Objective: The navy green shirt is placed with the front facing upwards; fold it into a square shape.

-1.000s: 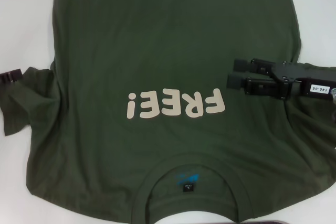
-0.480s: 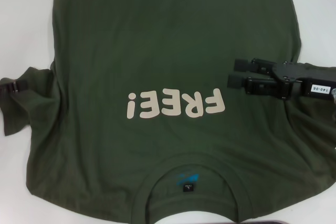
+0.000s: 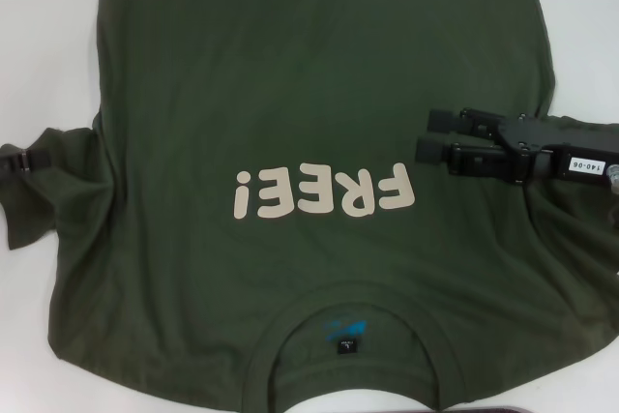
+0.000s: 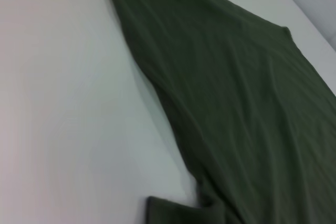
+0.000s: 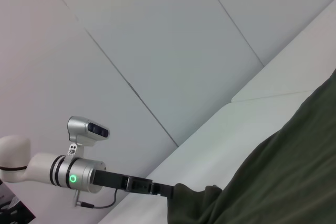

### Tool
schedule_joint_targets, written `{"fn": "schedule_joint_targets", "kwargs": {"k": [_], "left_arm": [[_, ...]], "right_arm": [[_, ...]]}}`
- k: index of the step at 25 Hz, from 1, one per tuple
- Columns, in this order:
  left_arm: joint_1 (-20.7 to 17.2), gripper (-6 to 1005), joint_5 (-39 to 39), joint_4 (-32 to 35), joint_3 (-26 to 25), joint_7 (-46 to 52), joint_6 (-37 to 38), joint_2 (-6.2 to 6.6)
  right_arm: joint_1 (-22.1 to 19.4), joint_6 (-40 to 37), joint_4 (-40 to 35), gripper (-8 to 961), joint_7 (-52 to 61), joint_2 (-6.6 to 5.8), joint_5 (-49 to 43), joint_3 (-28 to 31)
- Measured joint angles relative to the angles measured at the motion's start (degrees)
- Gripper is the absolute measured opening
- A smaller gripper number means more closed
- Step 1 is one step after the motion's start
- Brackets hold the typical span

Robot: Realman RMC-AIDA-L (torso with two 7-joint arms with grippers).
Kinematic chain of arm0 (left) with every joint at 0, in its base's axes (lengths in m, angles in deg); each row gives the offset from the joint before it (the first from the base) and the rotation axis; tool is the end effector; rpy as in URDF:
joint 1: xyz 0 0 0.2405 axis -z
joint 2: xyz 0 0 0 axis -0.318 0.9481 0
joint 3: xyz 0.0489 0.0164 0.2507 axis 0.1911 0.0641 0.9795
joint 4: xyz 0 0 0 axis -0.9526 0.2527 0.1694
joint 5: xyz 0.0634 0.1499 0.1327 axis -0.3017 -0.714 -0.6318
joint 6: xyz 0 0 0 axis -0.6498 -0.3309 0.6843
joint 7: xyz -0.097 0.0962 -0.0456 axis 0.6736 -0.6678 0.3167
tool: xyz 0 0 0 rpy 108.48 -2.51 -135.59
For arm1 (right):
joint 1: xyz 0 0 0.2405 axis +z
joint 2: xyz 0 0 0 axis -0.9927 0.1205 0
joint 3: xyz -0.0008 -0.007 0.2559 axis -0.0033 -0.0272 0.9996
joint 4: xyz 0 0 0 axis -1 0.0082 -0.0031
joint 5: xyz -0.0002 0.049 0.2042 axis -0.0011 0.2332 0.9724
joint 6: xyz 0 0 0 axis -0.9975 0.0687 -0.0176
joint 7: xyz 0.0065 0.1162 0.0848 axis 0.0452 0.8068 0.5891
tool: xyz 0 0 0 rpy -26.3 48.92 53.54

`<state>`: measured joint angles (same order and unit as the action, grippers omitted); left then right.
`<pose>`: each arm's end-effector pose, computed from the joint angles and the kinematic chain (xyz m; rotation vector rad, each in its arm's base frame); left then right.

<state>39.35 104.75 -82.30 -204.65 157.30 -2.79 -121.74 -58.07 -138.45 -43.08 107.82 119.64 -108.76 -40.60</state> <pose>-0.3760 0.2941 0.0766 -2.2050 -1.5049 -0.4483 0.2863 0.2796 -0.0059 -2.6315 1.1242 1.0212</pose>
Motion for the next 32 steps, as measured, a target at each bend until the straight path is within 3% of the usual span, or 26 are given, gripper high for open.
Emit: {"fn": "schedule_joint_targets", "kwargs": {"k": [18, 32], "left_arm": [[1.9, 815, -3.6, -0.9, 0.0, 0.6, 1.9, -0.33], [1.3, 484, -3.5, -1.8, -1.4, 3.1, 0.7, -0.58]], "right_arm": [[-0.1, 0.0, 0.0, 925, -0.1, 0.30, 0.6, 0.1], [-0.2, 0.0, 0.0, 925, -0.1, 0.30, 0.6, 0.2]]}}
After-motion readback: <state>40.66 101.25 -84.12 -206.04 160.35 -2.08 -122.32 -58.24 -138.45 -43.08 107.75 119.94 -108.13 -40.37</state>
